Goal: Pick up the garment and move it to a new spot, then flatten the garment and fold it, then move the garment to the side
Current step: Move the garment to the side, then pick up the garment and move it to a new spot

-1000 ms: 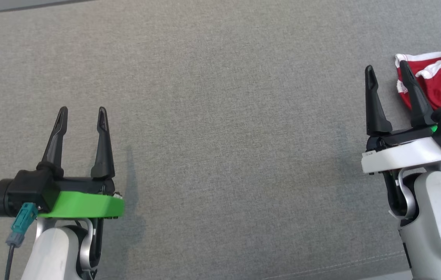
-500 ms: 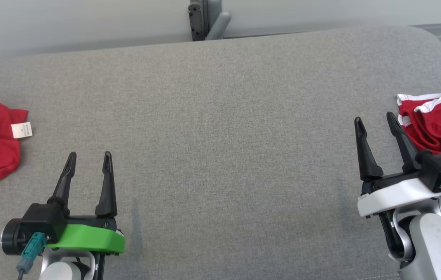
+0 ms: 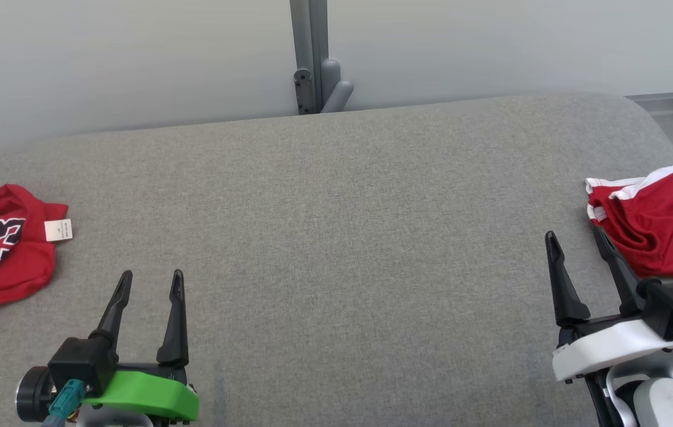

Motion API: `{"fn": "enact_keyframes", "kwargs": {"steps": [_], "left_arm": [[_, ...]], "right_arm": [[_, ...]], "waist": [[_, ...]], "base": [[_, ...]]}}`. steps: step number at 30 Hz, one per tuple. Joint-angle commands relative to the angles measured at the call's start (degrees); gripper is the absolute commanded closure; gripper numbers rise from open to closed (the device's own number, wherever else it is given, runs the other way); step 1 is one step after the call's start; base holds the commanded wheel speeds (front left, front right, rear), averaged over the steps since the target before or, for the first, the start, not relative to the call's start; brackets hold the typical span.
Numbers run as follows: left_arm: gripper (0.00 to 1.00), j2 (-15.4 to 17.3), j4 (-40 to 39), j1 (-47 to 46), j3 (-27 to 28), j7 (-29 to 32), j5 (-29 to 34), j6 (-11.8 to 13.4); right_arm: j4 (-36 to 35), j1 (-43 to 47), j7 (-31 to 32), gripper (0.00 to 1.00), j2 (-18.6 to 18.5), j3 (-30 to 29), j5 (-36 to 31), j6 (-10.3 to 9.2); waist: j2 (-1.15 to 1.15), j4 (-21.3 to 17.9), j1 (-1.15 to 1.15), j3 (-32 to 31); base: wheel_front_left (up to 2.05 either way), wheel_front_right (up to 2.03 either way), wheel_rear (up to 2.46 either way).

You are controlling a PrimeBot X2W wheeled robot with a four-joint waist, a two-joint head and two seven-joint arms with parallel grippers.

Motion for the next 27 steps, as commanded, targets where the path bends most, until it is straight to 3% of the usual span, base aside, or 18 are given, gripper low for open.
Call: {"fn": "enact_keyframes", "kwargs": {"steps": [1, 27], "left_arm": [[0.0, 0.44, -0.28, 0.89, -0.12, 0.21, -0.51, 0.35], [0.0, 1.22, -0.96, 0.12, -1.06, 0.91, -0.82, 1.12]], "right_arm": [[-0.45, 0.91, 0.31, 0.0, 0.1, -0.1, -0.48, -0.08], [-0.67, 0.83, 0.29, 0.0, 0.53, 0.26, -0.08, -0.08]], "waist": [[0.0, -0.34, 0.01, -0.59], [0.0, -0.82, 0.01, 0.0]], "base": [[0.0, 0.0, 0.0], [0.0, 0.0, 0.0]]}}
